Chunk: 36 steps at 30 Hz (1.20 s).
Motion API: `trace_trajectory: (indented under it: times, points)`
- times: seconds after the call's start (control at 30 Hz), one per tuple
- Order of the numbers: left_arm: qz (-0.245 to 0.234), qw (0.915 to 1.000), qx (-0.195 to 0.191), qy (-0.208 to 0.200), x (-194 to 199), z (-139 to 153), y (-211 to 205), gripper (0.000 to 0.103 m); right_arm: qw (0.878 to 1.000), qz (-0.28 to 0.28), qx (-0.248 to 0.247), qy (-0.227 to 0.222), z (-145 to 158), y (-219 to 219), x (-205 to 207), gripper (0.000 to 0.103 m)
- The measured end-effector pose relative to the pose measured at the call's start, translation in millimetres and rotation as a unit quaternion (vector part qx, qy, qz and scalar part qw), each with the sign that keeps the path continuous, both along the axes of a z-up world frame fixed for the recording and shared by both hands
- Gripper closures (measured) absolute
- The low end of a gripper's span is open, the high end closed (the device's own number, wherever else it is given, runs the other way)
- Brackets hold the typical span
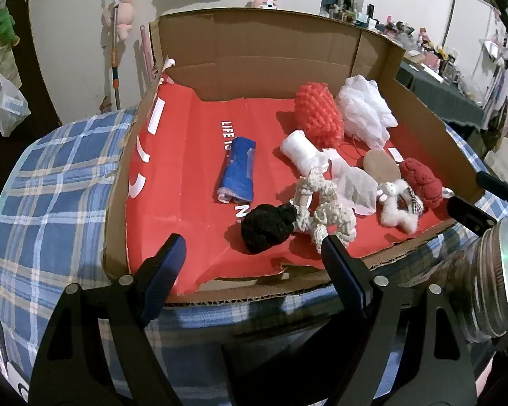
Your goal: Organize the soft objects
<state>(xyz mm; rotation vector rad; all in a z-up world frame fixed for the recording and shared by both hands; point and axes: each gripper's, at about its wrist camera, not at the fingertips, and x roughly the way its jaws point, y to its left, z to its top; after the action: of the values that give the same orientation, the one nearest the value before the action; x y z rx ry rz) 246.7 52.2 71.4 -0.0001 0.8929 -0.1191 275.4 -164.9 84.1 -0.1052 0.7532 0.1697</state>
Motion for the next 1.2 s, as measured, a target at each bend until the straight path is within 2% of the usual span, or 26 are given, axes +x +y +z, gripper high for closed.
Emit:
trace_trajectory:
  times: [1.2]
  points:
    - [0.001, 1.0, 0.004, 0.001, 13.6, 0.2, 1.4, 0.021, 1.0, 0.001, 0.001, 0.008, -3.6, 1.9, 12.6, 0.0]
